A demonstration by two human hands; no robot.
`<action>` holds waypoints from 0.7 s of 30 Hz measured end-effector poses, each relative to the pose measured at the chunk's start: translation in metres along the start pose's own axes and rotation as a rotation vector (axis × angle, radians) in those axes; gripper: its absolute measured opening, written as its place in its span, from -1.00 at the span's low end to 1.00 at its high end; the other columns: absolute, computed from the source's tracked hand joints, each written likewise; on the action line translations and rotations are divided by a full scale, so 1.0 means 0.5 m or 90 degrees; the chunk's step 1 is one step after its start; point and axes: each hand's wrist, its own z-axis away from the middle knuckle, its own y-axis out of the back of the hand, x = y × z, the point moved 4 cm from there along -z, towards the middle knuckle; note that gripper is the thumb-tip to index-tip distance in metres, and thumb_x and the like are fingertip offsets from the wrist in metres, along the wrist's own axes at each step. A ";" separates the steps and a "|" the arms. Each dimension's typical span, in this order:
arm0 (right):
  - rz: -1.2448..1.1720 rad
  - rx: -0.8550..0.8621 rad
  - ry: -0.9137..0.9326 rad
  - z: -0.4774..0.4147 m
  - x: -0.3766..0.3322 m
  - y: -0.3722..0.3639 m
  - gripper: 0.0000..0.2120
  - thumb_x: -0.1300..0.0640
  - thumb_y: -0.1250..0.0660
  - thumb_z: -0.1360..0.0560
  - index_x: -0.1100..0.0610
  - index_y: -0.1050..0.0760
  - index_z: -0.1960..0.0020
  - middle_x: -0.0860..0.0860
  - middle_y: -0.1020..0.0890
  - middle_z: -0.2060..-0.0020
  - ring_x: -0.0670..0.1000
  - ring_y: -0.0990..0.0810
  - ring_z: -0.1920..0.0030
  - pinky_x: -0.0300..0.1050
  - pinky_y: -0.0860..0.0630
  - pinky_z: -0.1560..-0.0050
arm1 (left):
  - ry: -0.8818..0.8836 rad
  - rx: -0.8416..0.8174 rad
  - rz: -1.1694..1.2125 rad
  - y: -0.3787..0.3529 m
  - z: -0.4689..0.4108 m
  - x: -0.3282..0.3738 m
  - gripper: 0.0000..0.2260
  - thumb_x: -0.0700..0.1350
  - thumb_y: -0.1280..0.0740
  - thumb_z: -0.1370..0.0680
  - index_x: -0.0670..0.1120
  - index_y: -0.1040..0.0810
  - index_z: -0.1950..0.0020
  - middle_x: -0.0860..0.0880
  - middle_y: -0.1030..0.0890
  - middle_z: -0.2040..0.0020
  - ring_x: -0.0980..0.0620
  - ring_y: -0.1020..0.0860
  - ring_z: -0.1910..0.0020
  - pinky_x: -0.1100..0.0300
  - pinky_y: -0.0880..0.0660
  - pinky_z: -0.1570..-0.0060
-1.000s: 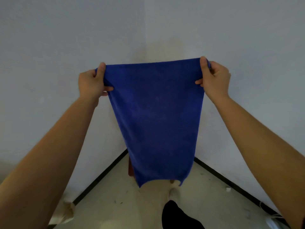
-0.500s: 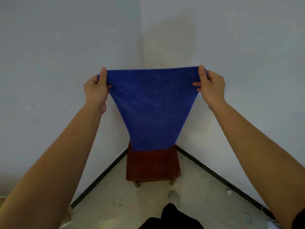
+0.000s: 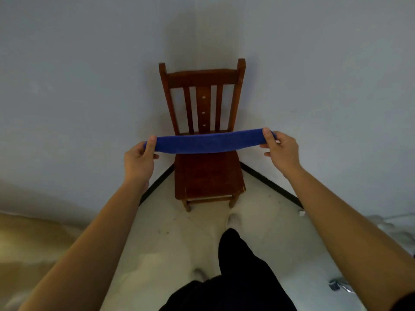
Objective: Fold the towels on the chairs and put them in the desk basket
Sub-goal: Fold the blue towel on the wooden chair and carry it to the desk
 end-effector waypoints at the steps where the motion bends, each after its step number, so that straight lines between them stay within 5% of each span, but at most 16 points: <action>1: 0.019 -0.021 -0.019 0.024 0.035 -0.012 -0.72 -0.20 -0.26 -0.60 -0.02 -0.59 -0.02 0.06 -0.69 0.13 0.00 -0.71 0.10 0.15 -0.68 0.11 | 0.022 -0.012 -0.010 0.001 0.015 -0.041 -0.81 0.12 -0.25 -0.62 0.10 -0.57 0.09 0.02 -0.63 0.17 0.10 -0.59 0.14 0.09 -0.51 -0.01; 3: 0.101 -0.057 -0.040 0.071 0.115 -0.033 -0.62 -0.32 -0.22 -0.53 -0.06 -0.61 0.13 0.12 -0.68 0.22 0.11 -0.69 0.17 0.18 -0.65 0.13 | 0.071 -0.042 -0.041 0.000 0.049 -0.128 -0.82 0.09 -0.27 -0.62 0.07 -0.59 0.08 -0.02 -0.67 0.11 0.04 -0.62 0.08 0.02 -0.55 -0.01; 5: 0.198 -0.102 -0.032 0.113 0.186 -0.052 -0.47 -0.35 -0.19 -0.50 0.09 -0.63 0.21 0.14 -0.63 0.34 0.14 -0.63 0.27 0.01 -0.55 0.25 | 0.125 -0.066 -0.083 -0.002 0.078 -0.213 -0.82 0.09 -0.31 -0.60 0.03 -0.62 0.08 -0.07 -0.68 0.10 -0.04 -0.63 0.10 -0.03 -0.58 0.02; 8: 0.286 -0.175 -0.030 0.161 0.259 -0.070 -0.68 -0.08 -0.36 -0.57 0.16 -0.69 0.10 0.10 -0.62 0.29 0.08 -0.58 0.28 -0.13 -0.32 0.31 | 0.179 -0.066 -0.152 -0.005 0.107 -0.318 -0.76 0.06 -0.38 -0.56 -0.10 -0.68 0.00 -0.09 -0.68 0.16 -0.05 -0.58 0.23 0.02 -0.56 0.14; 12: 0.394 -0.276 -0.065 0.209 0.366 -0.086 -0.78 0.06 -0.37 -0.58 0.16 -0.67 -0.11 0.12 -0.61 0.01 -0.01 -0.53 0.15 -0.11 -0.46 0.06 | 0.233 -0.112 -0.268 -0.007 0.147 -0.437 -0.80 0.03 -0.40 -0.55 -0.07 -0.68 -0.04 -0.05 -0.63 0.12 -0.04 -0.57 0.14 0.11 -0.50 0.13; 15: 0.439 -0.340 -0.082 0.236 0.410 -0.084 -0.78 0.07 -0.37 -0.58 0.15 -0.65 -0.15 0.15 -0.58 -0.02 0.09 -0.58 0.10 0.03 -0.56 -0.04 | 0.250 -0.180 -0.327 -0.006 0.163 -0.498 -0.87 0.01 -0.40 -0.56 -0.02 -0.66 0.00 -0.04 -0.65 0.02 -0.09 -0.58 0.01 0.00 -0.55 -0.03; 21: 0.482 -0.432 -0.122 0.251 0.457 -0.090 -0.73 0.02 -0.34 -0.60 0.13 -0.61 -0.22 0.13 -0.54 -0.05 0.09 -0.56 0.04 -0.01 -0.54 -0.06 | 0.224 -0.298 -0.483 -0.022 0.153 -0.536 -0.78 -0.05 -0.33 -0.61 -0.10 -0.66 -0.16 -0.08 -0.63 -0.13 -0.10 -0.56 -0.09 -0.01 -0.52 -0.11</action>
